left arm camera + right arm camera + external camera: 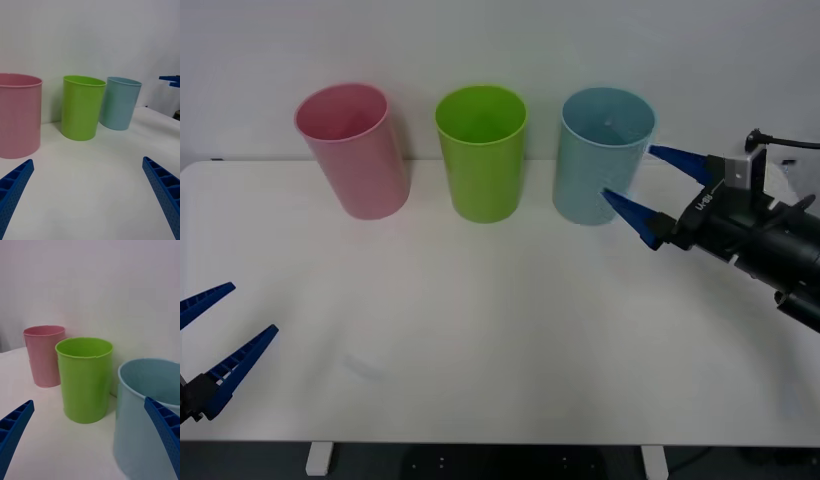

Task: Grasp the object on the table and drop it into the matching bin: aluminum can to the light blue bin, PET bottle to the pink bin.

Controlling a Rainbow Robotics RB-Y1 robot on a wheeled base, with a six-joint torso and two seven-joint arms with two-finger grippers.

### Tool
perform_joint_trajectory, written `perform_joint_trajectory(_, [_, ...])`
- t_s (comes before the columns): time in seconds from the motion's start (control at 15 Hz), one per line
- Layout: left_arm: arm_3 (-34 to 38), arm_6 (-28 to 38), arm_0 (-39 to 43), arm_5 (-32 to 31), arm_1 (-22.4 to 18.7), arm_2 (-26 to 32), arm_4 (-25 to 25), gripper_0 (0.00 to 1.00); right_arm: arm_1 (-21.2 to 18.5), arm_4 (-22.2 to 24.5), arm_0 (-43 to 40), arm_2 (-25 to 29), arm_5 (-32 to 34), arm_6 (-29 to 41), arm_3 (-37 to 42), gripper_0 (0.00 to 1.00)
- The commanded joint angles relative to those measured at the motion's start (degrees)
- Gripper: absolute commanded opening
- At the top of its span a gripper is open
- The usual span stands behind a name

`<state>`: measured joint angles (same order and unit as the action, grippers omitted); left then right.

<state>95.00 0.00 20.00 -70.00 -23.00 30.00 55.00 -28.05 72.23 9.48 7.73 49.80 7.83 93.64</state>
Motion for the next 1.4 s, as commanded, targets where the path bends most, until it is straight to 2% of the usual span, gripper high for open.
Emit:
perform_joint_trajectory(0.07, [0.0, 0.0, 0.0, 0.0, 0.0, 0.0, 0.0, 1.00, -1.3, -2.2, -3.9, 0.3, 3.0, -5.5, 1.0, 1.00])
perform_joint_trajectory(0.47, [0.0, 0.0, 0.0, 0.0, 0.0, 0.0, 0.0, 1.00, -1.2, -2.4, -10.4, 4.5, 12.4, -7.8, 2.9, 1.00])
perform_joint_trajectory(0.93, [0.0, 0.0, 0.0, 0.0, 0.0, 0.0, 0.0, 1.00, -1.1, -3.1, -19.6, 4.6, 12.8, -5.7, 9.5, 1.00])
perform_joint_trajectory(1.4, [0.0, 0.0, 0.0, 0.0, 0.0, 0.0, 0.0, 1.00, -1.2, -3.5, -22.8, 4.3, 13.7, -5.2, 10.4, 1.00])
